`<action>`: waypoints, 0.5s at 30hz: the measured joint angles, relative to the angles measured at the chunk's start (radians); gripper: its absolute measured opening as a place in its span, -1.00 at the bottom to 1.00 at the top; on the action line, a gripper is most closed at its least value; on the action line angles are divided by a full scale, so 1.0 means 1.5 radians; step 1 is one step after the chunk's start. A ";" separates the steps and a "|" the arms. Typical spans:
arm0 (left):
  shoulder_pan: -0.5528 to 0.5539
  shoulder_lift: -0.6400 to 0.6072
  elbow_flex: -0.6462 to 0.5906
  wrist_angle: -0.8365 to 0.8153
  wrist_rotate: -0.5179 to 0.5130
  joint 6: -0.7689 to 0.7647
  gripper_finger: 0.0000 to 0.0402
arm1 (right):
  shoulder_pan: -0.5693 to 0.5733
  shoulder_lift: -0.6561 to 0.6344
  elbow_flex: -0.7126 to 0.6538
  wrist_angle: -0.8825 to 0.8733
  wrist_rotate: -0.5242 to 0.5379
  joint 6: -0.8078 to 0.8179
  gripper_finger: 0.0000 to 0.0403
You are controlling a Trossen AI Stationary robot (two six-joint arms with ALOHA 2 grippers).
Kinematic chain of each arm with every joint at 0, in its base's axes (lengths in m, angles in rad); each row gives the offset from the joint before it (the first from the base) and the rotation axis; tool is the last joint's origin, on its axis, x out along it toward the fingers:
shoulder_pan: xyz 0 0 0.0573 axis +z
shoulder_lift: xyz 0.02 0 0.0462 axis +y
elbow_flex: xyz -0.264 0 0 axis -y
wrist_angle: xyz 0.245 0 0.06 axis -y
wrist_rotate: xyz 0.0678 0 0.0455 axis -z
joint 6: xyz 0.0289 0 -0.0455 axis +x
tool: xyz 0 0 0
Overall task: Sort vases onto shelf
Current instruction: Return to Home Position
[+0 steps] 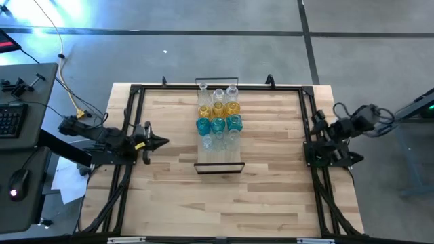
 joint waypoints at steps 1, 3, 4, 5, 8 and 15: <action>0.005 -0.005 0.000 -0.012 0.005 -0.009 -1.00 | 0.000 0.001 -0.007 -0.011 0.000 -0.001 -0.16; 0.013 -0.009 0.000 -0.034 0.007 -0.026 -1.00 | 0.000 0.002 -0.025 0.019 -0.019 -0.002 -0.16; 0.017 -0.010 0.000 -0.044 0.007 -0.031 -1.00 | 0.000 0.000 -0.036 0.036 -0.023 -0.007 -0.16; 0.020 -0.009 0.000 -0.045 0.008 -0.031 -1.00 | 0.000 0.000 -0.050 0.049 -0.025 -0.016 -0.16; 0.032 -0.009 0.001 -0.042 0.008 -0.028 -1.00 | 0.000 0.000 -0.087 0.085 -0.034 -0.035 -0.16; 0.044 -0.010 0.001 -0.043 0.027 -0.031 -1.00 | 0.000 -0.002 -0.189 0.194 -0.040 -0.014 -0.16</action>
